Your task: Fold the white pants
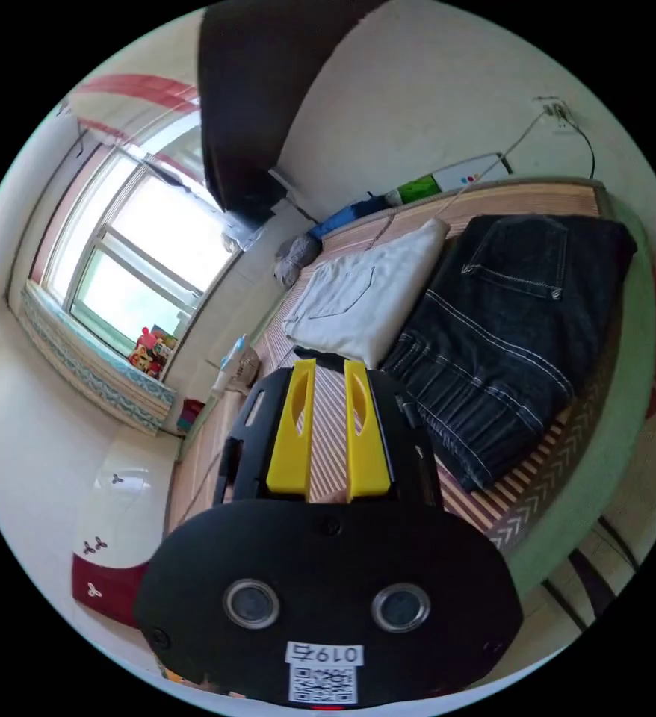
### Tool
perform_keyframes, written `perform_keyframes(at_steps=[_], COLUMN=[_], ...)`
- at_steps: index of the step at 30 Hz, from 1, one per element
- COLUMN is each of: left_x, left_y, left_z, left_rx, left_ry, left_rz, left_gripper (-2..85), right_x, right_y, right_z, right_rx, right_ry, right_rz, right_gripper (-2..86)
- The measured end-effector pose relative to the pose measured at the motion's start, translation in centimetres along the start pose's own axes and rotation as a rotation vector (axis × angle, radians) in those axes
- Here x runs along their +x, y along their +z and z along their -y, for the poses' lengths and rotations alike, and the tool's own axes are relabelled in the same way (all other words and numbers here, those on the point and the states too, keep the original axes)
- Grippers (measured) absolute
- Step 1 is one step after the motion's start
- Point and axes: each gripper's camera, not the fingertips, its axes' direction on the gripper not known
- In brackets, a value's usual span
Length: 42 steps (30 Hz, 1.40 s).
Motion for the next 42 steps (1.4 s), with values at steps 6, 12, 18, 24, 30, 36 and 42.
perform_keyframes(at_steps=[6, 12, 18, 24, 30, 36, 42], left_x=[-1.4, -2.2, -3.6, -5.5, -7.7, -10.1, -13.4], left_y=[1.2, 1.5, 1.6, 1.6, 1.8, 1.7, 1.5], left_z=[-0.8, -1.2, -1.3, -1.2, -0.8, -0.2, 1.4], left_rx=[-0.03, -0.055, -0.065, -0.067, -0.079, -0.09, -0.07], left_ry=[-0.045, -0.025, -0.02, -0.026, -0.023, -0.002, -0.022], left_rz=[-0.018, -0.021, -0.025, -0.032, -0.034, -0.021, -0.073], left_gripper=[1.0, 0.9, 0.9, 0.9, 0.8, 0.9, 1.2], right_x=[4.9, 9.8, 9.5, 10.3, 10.9, 12.8, 12.4], right_y=[4.3, 4.8, 5.5, 5.9, 8.8, 11.4, 11.5], right_z=[6.6, 11.4, 15.0, 17.0, 17.4, 17.8, 17.3], right_rx=[-0.105, -0.1, -0.132, -0.103, -0.169, -0.212, -0.187], right_ry=[0.123, 0.322, 0.257, 0.253, 0.249, 0.27, 0.184], right_rz=[-0.106, 0.062, -0.015, 0.015, -0.101, -0.14, -0.111], right_gripper=[11.4, 12.5, 13.5, 13.4, 10.5, 8.3, 3.0])
